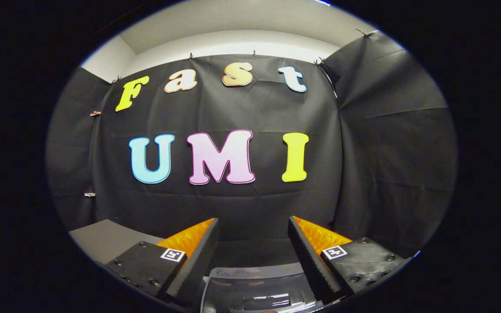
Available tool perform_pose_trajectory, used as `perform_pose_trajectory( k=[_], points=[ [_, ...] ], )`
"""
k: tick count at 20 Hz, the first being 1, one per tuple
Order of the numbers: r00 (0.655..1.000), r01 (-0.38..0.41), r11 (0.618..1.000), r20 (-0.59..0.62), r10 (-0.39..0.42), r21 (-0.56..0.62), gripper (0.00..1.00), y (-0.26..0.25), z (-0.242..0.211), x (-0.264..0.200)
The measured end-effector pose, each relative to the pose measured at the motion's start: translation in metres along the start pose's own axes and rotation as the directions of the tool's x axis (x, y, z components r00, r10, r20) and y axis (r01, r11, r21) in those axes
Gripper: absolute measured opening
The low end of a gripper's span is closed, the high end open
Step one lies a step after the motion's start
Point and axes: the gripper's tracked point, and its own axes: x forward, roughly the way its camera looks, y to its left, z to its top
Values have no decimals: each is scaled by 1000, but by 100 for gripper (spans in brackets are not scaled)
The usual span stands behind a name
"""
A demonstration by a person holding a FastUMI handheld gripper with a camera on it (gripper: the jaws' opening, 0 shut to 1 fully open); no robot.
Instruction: Put the clothes into the washing machine and then close the washing machine lid.
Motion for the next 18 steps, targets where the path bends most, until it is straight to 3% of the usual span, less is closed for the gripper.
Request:
perform_pose_trajectory(
  k=[18],
  points=[
    [999,9,999,38,-7,-32,98,0,9,2]
  ],
)
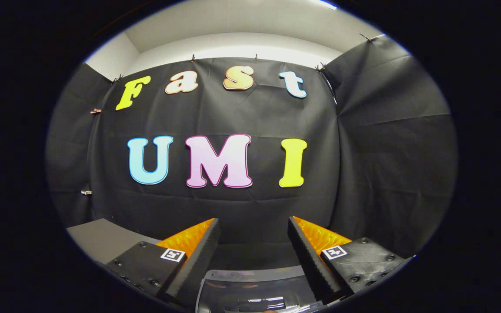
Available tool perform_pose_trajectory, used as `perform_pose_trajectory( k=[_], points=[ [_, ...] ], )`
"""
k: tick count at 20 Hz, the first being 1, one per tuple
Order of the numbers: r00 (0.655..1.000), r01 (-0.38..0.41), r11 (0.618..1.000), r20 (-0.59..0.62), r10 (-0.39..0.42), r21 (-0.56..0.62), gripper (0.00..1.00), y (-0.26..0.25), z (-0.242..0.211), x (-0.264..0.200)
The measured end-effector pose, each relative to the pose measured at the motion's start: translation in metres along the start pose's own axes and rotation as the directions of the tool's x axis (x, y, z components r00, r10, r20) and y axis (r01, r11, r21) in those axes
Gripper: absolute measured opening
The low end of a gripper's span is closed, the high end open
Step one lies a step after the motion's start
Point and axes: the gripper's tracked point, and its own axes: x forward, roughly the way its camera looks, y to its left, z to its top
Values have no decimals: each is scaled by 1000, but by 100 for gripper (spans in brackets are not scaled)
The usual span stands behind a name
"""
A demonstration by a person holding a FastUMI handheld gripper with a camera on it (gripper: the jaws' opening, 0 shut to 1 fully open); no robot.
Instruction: Put the clothes into the washing machine and then close the washing machine lid.
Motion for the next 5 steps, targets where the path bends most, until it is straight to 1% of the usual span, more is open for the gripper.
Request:
perform_pose_trajectory(
  k=[5],
  points=[
    [1000,-4,1000,-16,4,-3,98,2,-2,2]
  ],
)
